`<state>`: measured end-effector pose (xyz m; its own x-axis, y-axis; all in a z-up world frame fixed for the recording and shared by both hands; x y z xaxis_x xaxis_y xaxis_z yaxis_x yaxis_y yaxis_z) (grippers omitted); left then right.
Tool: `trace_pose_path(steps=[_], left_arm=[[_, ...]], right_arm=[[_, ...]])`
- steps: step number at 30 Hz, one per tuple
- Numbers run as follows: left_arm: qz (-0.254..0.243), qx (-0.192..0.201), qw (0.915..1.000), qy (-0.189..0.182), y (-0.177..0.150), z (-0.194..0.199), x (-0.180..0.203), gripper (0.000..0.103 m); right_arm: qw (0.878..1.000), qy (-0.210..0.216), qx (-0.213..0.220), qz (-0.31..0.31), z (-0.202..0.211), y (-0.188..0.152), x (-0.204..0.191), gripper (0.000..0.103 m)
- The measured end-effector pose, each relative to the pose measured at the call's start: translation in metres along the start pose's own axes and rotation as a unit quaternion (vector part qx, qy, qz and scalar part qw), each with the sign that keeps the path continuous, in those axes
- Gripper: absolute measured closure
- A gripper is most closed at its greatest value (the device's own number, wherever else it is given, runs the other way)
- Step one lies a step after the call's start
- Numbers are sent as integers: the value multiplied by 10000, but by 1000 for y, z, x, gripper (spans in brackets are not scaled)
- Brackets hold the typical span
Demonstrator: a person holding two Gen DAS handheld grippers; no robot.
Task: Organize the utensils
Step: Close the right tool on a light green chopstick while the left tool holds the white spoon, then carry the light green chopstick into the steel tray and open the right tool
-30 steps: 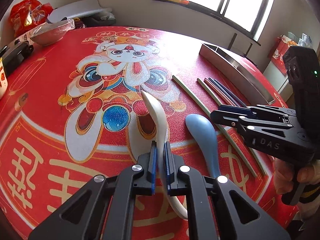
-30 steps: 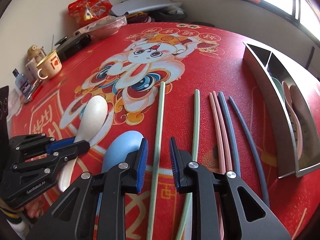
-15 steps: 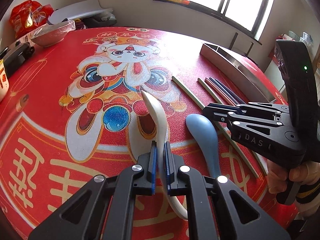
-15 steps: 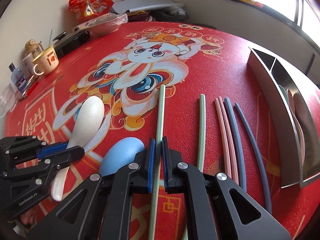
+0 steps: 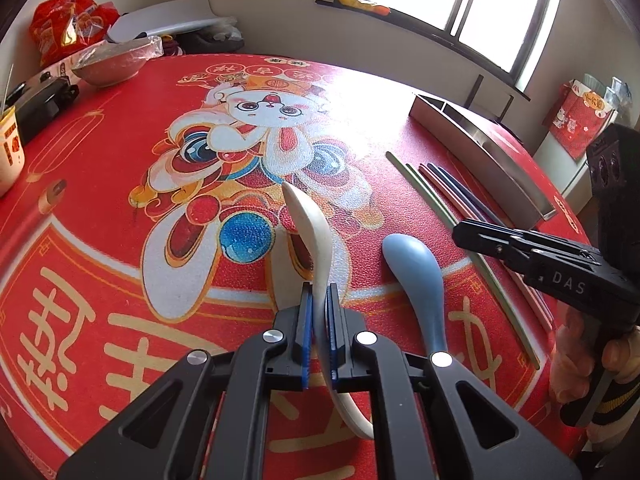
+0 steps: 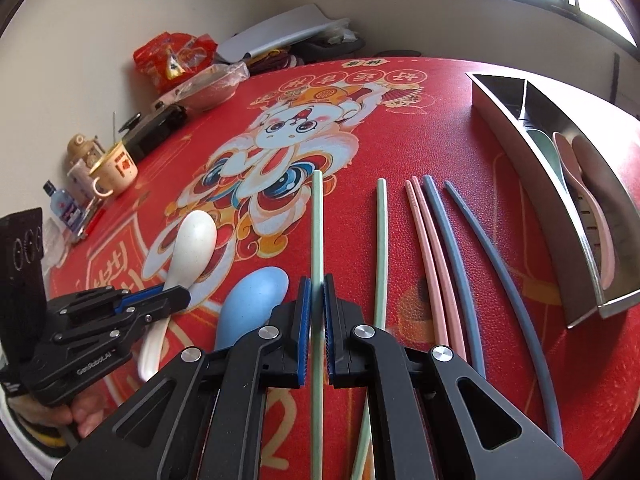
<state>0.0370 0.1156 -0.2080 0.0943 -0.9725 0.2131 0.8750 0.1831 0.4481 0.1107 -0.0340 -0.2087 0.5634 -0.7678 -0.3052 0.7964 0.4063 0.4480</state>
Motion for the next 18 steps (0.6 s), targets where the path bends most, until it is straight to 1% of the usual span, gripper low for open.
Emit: trace_pose_path(steps=[2,7,12,18], left_arm=[[62,44,10000,-39,0,2,-3,97],[61,122,9999,-3,0,5,-3,97],[124,115,9999,-13,1,4,-5,97],[174,38,9998,-53,0,2,-7,96]], right_arm=[[9999,64,103,-72,8,-1,4,97],[9989,140,366,-240,28,1,15,97],[9964,256,640,-488,57,16,41,97],[9918,-159,1084,-664,99,62,88,97]])
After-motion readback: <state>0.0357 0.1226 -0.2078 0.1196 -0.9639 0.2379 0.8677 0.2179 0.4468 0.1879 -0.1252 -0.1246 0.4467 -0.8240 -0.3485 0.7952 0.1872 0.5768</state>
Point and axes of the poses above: each gripper's, at about its wrist camera, not at the fingertips, and z roughly against the way its jaws point, x to its right, y to its top, the point moved 4 cm from there along -z, roughly the way its jaws point, and after that the axes turned 13 degrees about -x, right-handed, at the moved point
